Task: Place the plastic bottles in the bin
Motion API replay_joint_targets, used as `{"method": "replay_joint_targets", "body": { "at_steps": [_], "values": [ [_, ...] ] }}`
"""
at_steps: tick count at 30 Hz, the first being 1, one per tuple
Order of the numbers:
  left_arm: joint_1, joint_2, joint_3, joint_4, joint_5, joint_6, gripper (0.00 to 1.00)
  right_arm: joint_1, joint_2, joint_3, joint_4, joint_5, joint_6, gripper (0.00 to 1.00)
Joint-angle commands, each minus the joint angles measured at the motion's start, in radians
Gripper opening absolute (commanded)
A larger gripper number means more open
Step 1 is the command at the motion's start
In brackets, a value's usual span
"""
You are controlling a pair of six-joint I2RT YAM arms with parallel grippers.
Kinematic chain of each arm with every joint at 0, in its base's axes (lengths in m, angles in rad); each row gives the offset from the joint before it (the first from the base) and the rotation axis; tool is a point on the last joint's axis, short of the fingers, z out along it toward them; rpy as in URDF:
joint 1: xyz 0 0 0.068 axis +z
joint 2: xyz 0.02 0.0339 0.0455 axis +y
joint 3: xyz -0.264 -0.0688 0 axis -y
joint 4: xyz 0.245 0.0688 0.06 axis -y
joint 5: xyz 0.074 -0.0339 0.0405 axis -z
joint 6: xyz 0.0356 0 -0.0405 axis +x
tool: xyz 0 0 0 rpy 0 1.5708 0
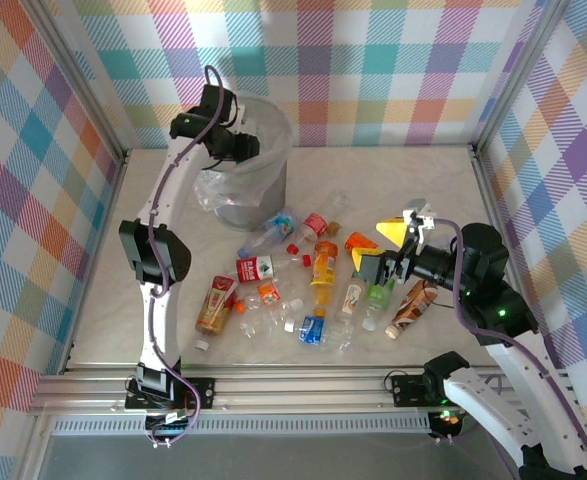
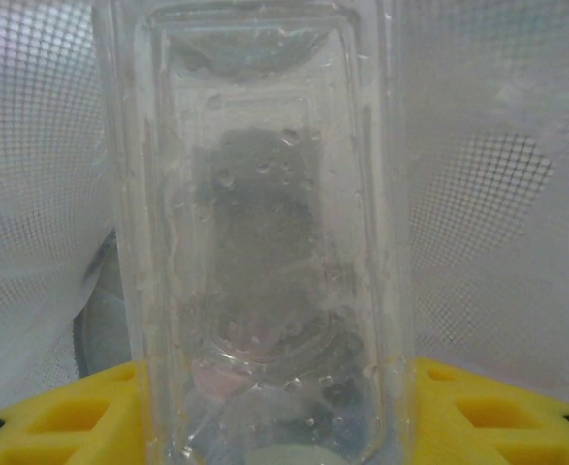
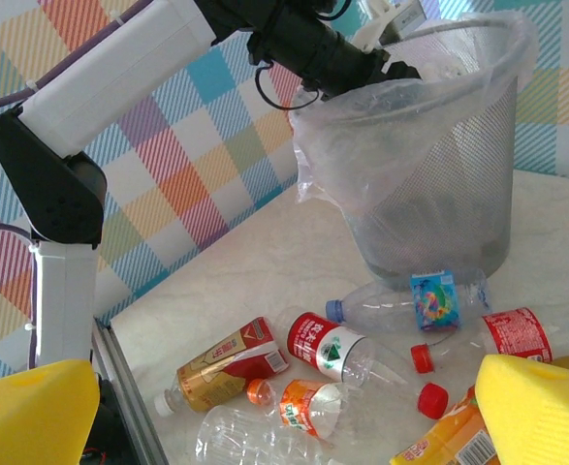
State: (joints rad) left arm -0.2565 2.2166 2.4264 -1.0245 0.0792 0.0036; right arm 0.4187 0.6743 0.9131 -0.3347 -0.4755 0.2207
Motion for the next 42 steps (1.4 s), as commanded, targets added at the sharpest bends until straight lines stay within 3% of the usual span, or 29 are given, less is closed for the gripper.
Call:
{"method": "replay_joint_targets", "body": {
  "at_steps": [1, 15, 25, 34, 36, 42],
  "values": [
    [-0.013, 0.022, 0.031, -0.032, -0.033, 0.025, 0.56, 0.004, 0.008, 0.026, -0.024, 0.016, 0.029, 1.0],
    [-0.02, 0.052, 0.031, -0.064, -0.016, 0.021, 0.64, 0.003, 0.011, 0.032, -0.06, 0.072, 0.053, 1.0],
    [-0.02, 0.032, 0.045, -0.054, 0.003, -0.004, 0.81, 0.004, 0.018, 0.013, -0.078, 0.105, 0.094, 1.0],
    [-0.021, -0.055, 0.048, -0.034, 0.018, -0.065, 0.93, 0.004, 0.081, -0.03, -0.083, 0.199, 0.156, 1.0],
    [-0.02, -0.081, 0.048, -0.029, 0.02, -0.083, 1.0, 0.004, 0.114, -0.034, -0.086, 0.223, 0.171, 1.0],
    [-0.02, -0.168, 0.045, -0.024, 0.04, -0.125, 1.0, 0.004, 0.219, -0.002, -0.148, 0.304, 0.162, 1.0]
  ]
}}
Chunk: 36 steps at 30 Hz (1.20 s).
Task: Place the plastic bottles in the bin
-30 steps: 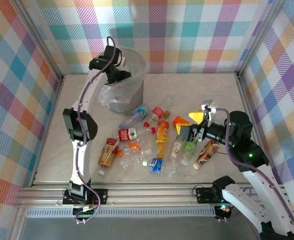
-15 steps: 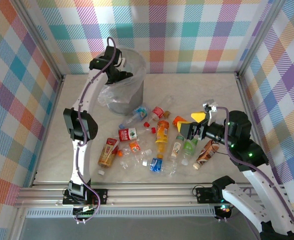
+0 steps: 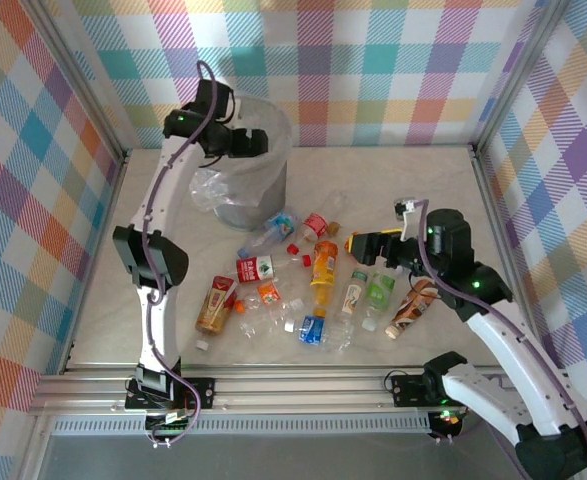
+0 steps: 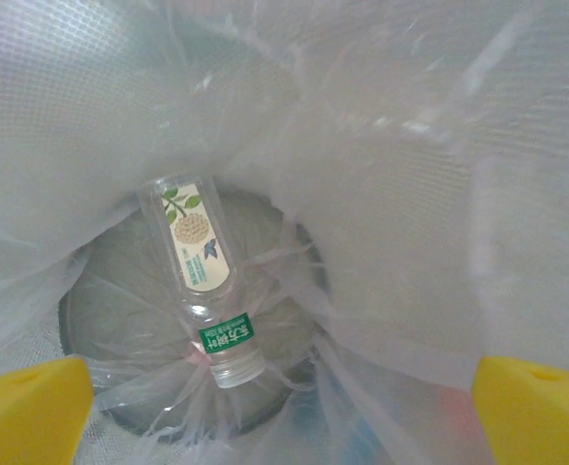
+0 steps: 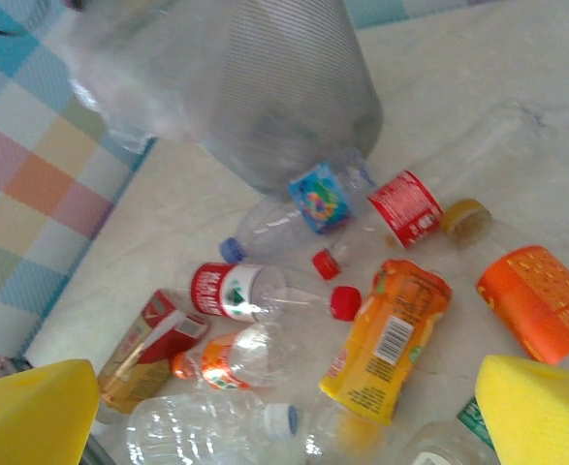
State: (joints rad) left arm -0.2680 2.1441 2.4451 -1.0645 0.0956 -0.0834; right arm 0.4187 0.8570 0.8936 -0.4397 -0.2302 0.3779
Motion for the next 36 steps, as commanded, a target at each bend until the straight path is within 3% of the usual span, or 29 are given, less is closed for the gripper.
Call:
{"method": "replay_joint_targets", "body": {
  "at_steps": [1, 7, 12, 19, 27, 36],
  "values": [
    [-0.007, -0.115, 0.023, 0.014, 0.024, -0.045, 1.0, 0.003, 0.061, 0.023, -0.05, 0.066, -0.005, 0.99],
    [-0.007, -0.258, -0.075, 0.064, 0.093, -0.077, 1.0, 0.003, 0.162, 0.057, -0.099, 0.089, -0.055, 0.87],
    [-0.01, -0.492, -0.385, 0.251, 0.224, -0.111, 1.0, 0.005, 0.205, 0.043, -0.085, 0.101, -0.119, 0.79],
    [-0.032, -0.809, -0.809, 0.422, 0.369, -0.178, 1.0, 0.003, 0.32, 0.074, -0.092, 0.11, -0.253, 0.78],
    [-0.105, -1.131, -1.248, 0.626, 0.397, -0.255, 1.0, 0.003, 0.488, 0.154, -0.083, 0.184, -0.411, 0.81],
    [-0.167, -1.156, -1.265, 0.632, 0.475, -0.246, 1.0, -0.01, 0.65, 0.313, -0.236, 0.238, -0.607, 0.76]
  ]
}}
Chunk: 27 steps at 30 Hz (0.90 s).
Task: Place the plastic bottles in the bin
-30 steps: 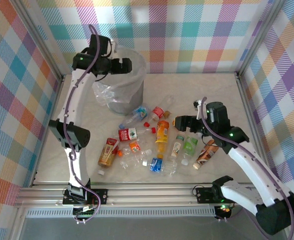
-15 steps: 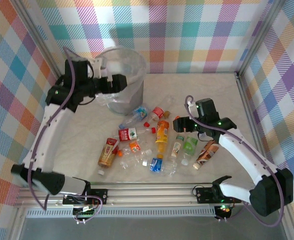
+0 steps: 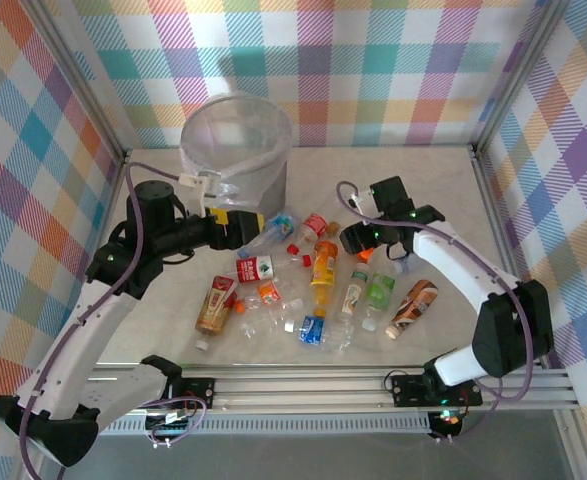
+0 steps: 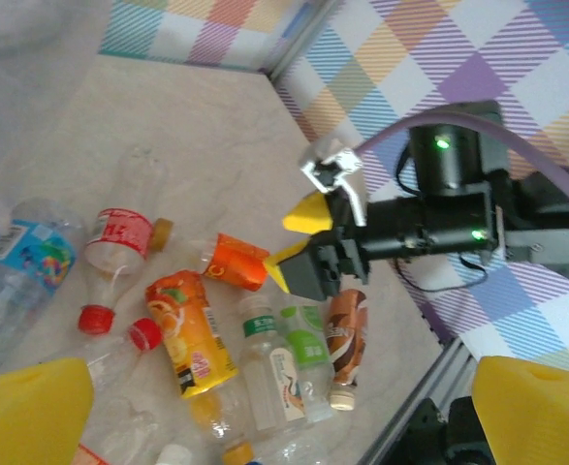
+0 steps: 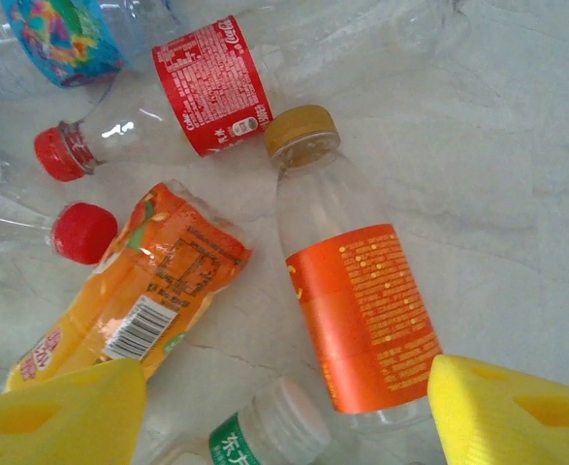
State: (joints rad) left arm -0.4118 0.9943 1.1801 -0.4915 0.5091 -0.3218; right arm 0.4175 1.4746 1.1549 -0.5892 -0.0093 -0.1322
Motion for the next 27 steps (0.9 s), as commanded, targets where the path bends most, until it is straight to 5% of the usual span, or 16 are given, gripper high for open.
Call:
{"method": "replay_joint_targets", "body": {
  "at_steps": [1, 10, 27],
  "values": [
    [-0.032, 0.0, -0.001, 0.065, 0.063, -0.009, 1.0, -0.011, 0.044, 0.063, -0.1, 0.024, -0.104, 0.76],
    [-0.153, 0.1, -0.019, 0.14, 0.017, 0.007, 1.0, -0.052, 0.141, 0.08, -0.101, 0.009, -0.113, 0.73],
    [-0.253, 0.148, -0.019, 0.171, -0.05, 0.024, 1.0, -0.083, 0.276, 0.072, 0.034, -0.028, -0.079, 0.73]
  ]
}}
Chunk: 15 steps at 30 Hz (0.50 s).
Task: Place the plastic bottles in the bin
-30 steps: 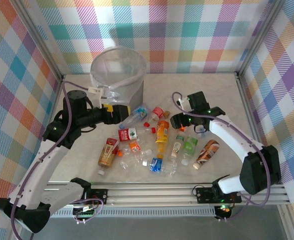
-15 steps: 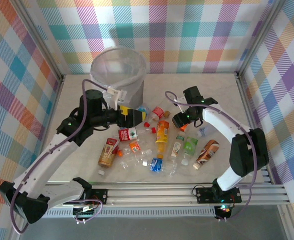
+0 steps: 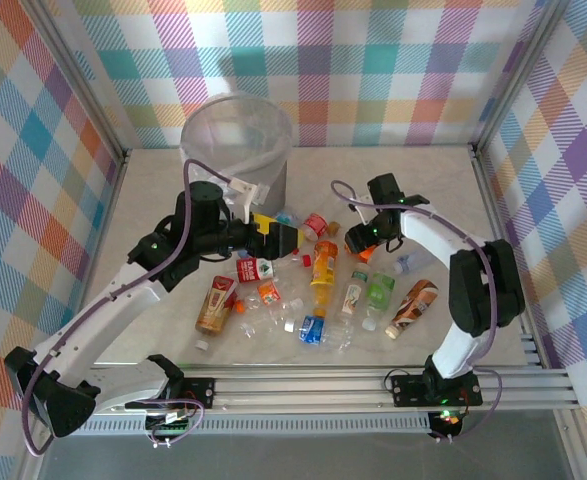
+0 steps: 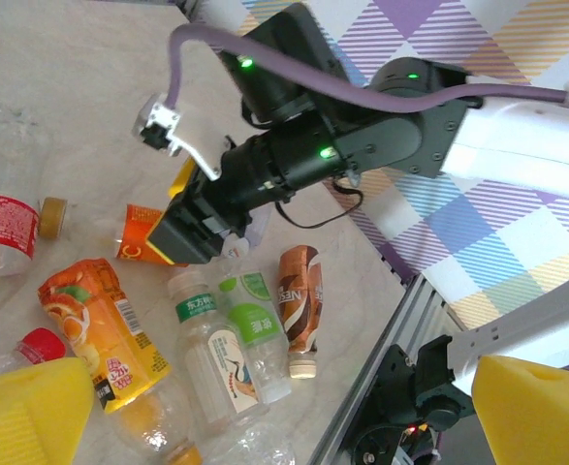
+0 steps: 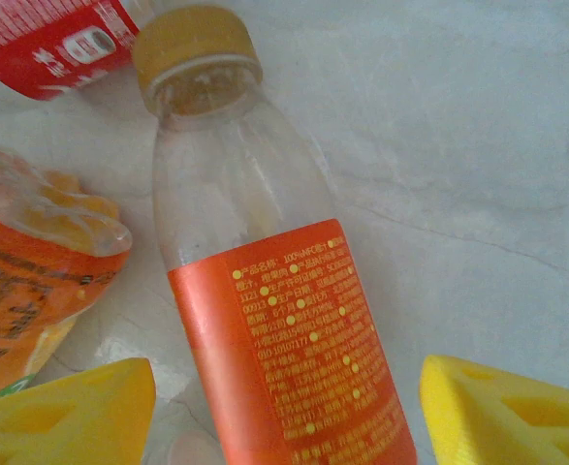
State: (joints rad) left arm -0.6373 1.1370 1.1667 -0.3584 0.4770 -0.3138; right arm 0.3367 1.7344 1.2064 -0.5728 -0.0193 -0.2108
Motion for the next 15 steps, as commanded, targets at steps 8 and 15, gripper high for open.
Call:
{"method": "replay_joint_targets", "body": {
  "at_steps": [8, 15],
  "values": [
    [-0.051, 0.027, 0.007, 0.039, -0.046, 0.02, 1.0, -0.002, 0.069, 0.014, 0.026, -0.006, 0.0, 0.77],
    [-0.055, 0.02, -0.004, 0.024, -0.058, 0.022, 1.0, -0.002, 0.115, 0.008, 0.062, 0.04, 0.017, 0.76]
  ]
}}
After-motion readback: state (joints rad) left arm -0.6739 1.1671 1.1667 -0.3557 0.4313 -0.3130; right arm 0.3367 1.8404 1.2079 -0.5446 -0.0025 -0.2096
